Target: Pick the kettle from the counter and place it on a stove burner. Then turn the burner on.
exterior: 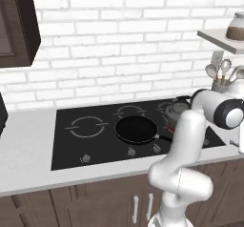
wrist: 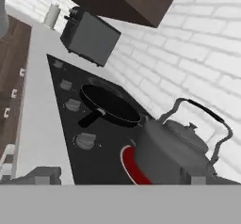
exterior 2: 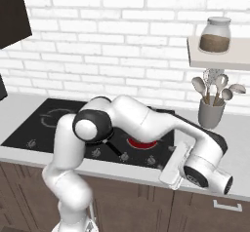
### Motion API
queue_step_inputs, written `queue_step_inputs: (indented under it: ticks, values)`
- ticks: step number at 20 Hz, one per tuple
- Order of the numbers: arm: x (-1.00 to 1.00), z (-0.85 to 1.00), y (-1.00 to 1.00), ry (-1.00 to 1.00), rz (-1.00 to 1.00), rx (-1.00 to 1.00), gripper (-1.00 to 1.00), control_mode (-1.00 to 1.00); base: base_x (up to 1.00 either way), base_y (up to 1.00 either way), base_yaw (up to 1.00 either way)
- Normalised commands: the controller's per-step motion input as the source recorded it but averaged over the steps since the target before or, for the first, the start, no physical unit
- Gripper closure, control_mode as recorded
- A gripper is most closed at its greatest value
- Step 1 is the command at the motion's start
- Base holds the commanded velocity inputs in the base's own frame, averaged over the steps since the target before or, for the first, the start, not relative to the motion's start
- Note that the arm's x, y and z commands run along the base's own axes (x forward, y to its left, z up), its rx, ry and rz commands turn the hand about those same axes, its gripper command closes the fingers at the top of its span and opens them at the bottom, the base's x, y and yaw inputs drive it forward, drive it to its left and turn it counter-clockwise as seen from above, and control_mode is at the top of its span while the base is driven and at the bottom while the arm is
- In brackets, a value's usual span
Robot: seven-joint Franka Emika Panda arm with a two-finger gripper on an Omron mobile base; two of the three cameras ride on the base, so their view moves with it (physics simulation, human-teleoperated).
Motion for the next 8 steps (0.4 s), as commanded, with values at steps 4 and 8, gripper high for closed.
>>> queue_step_inputs:
  ticks: [4, 8]
  values:
    - [-1.0, 1.0, 0.0, -0.57, -0.06, 0.0, -1.0, -1.0, 0.0, 0.0, 0.0]
    - [-1.0, 0.35, 0.12, -0.64, 0.0, -0.07, -1.0, -1.0, 0.0, 0.0, 0.0]
